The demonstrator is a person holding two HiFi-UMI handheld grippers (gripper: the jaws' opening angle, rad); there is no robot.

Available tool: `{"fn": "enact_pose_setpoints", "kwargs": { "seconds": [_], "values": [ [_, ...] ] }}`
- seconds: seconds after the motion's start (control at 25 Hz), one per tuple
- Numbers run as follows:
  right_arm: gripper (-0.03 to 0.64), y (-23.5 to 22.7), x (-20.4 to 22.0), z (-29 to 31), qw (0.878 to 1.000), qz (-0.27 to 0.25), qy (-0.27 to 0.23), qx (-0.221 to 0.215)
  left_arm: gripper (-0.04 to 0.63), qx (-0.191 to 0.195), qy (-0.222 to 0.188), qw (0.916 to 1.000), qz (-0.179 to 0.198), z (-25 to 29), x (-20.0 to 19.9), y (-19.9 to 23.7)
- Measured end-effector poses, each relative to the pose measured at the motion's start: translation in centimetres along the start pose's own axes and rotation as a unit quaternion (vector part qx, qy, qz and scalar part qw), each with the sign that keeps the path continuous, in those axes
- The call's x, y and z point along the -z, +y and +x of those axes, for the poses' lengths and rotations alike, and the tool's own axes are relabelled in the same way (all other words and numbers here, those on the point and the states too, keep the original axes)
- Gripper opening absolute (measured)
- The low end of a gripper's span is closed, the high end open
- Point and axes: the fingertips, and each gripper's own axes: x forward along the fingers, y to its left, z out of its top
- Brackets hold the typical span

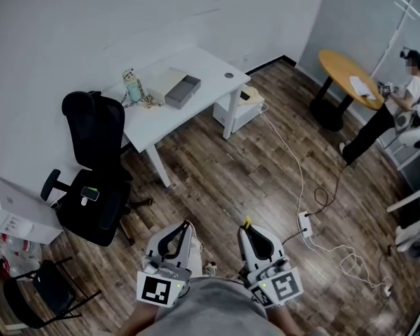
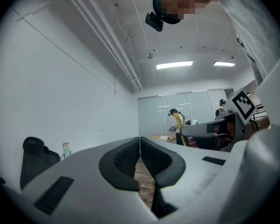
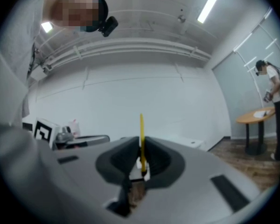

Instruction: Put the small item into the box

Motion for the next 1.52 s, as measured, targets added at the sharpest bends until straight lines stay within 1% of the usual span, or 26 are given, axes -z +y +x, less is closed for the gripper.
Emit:
{"fn": "enact_pose_setpoints", "kwargs": {
  "seconds": [0.16, 0.4, 0.64, 0.76, 0.92, 1.08, 1.28, 1.52],
  "values": [
    [0.060, -1.0, 0.3, 2.1, 1.000, -0.013, 0.003, 0.008, 0.035, 0.004, -0.002, 1.0000, -0.006, 2.2, 0.5, 1.6],
    [0.060, -4.1, 0.6, 5.7, 1.000, -0.008, 0.016, 0.016, 0.035, 0.012, -0.002, 0.9998, -0.014, 7.1, 0.8, 3.6],
    [0.060, -7.9, 0.2, 11.0, 0.999, 0.003, 0.026, 0.027, 0.035, 0.012, 0.004, 0.9995, -0.028, 12.7, 1.1, 6.9],
    [0.060, -9.6, -0.1, 13.5, 0.999, 0.007, 0.033, 0.033, 0.035, 0.012, 0.002, 0.9995, -0.031, 15.4, 0.8, 8.7],
    [0.060, -11.6, -0.3, 16.5, 0.998, 0.005, 0.043, 0.042, 0.035, 0.023, 0.002, 0.9993, -0.029, 18.6, 0.8, 10.6],
    [0.060, -12.7, -0.6, 20.1, 0.998, 0.007, 0.041, 0.042, 0.035, 0.023, 0.002, 0.9991, -0.035, 21.3, 0.9, 13.0],
    [0.060, -13.7, -0.9, 24.0, 0.999, 0.008, 0.033, 0.034, 0.035, 0.026, 0.000, 0.9993, -0.026, 24.2, 1.0, 15.8],
    [0.060, -14.2, -0.6, 27.4, 0.999, 0.008, 0.034, 0.027, 0.035, 0.022, -0.002, 0.9995, -0.023, 26.0, 1.3, 18.3]
  ]
}}
